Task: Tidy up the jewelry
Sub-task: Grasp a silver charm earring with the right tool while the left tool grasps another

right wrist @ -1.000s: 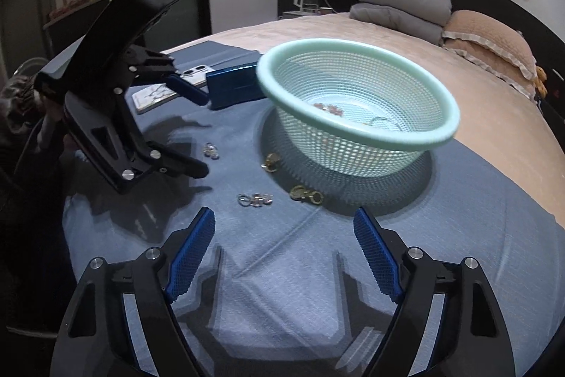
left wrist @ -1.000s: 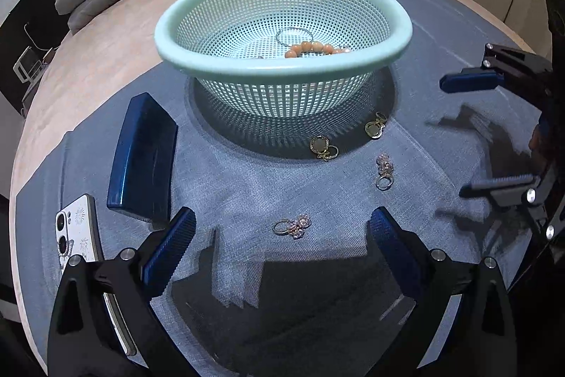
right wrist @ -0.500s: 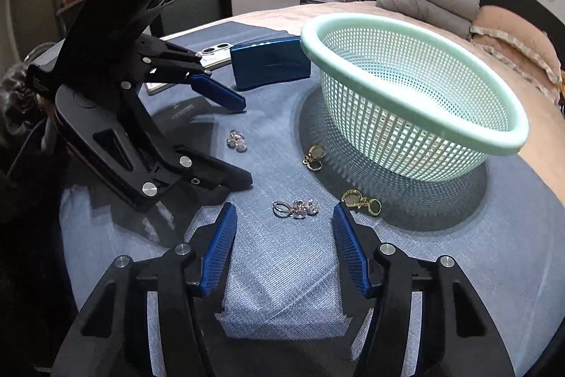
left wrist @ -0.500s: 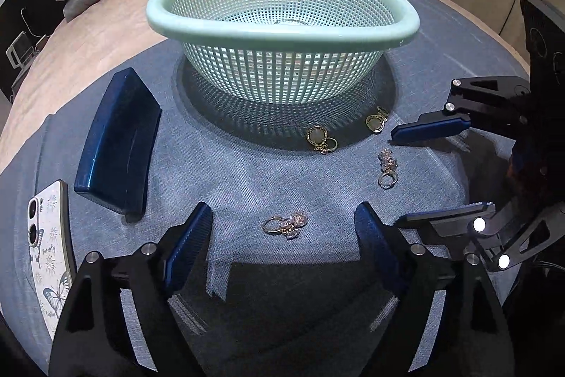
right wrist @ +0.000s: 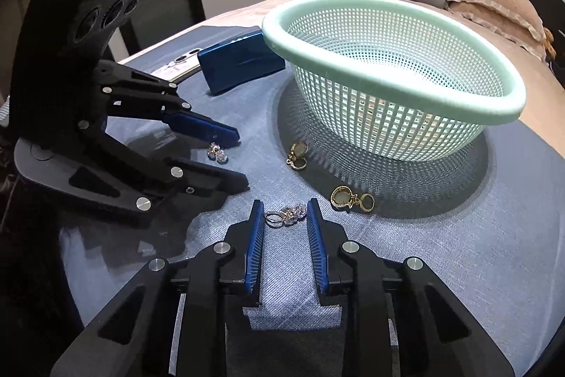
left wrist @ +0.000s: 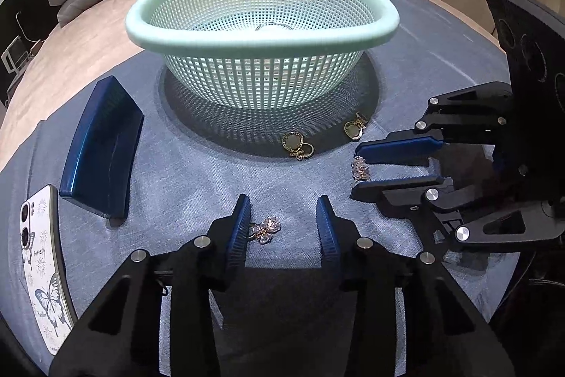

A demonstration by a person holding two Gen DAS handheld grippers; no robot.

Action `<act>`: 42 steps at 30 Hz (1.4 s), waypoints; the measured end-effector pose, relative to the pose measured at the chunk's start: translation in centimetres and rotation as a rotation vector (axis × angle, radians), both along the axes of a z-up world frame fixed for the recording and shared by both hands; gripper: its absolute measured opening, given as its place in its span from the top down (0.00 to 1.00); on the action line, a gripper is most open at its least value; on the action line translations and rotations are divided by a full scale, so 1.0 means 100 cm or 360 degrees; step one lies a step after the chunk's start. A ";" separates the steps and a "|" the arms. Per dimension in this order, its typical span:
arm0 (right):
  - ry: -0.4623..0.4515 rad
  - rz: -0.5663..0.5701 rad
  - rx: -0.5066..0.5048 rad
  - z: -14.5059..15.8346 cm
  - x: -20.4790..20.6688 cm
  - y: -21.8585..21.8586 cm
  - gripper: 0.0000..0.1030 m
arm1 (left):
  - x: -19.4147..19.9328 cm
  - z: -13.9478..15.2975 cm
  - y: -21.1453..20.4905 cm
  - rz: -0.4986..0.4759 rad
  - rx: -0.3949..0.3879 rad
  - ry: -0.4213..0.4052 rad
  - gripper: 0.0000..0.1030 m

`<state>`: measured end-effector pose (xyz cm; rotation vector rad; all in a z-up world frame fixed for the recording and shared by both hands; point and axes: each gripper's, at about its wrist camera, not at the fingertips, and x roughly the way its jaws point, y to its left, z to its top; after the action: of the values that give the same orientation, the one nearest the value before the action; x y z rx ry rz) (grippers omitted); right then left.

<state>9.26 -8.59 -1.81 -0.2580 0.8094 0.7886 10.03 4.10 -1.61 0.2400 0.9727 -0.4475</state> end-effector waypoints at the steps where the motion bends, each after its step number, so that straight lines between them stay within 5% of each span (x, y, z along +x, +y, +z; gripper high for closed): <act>1: 0.0001 -0.0007 0.0000 0.000 0.000 0.000 0.77 | 0.000 0.000 -0.001 0.0004 -0.0005 0.0002 0.64; 8: 0.0012 -0.0070 0.0032 0.001 -0.001 -0.003 0.78 | -0.003 0.000 -0.007 0.0084 -0.0063 0.0011 0.86; 15: 0.0068 -0.0114 0.0088 0.006 -0.011 -0.014 0.78 | -0.014 0.003 -0.010 0.0176 -0.0095 0.0035 0.92; 21: 0.0077 -0.0114 0.0092 0.013 -0.017 -0.023 0.79 | -0.034 0.010 -0.008 0.0215 -0.0090 0.0052 0.92; 24: 0.0086 -0.0128 0.0112 0.019 -0.018 -0.030 0.95 | -0.038 0.018 -0.002 0.0245 -0.0107 0.0053 0.92; 42: 0.0051 -0.0160 0.0115 0.020 -0.017 -0.024 0.91 | -0.038 0.065 0.012 0.0280 -0.0068 -0.0062 0.92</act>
<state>7.59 -11.03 0.21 -0.1391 0.8163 0.7273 6.18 5.30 4.92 0.1230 0.9364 -0.3011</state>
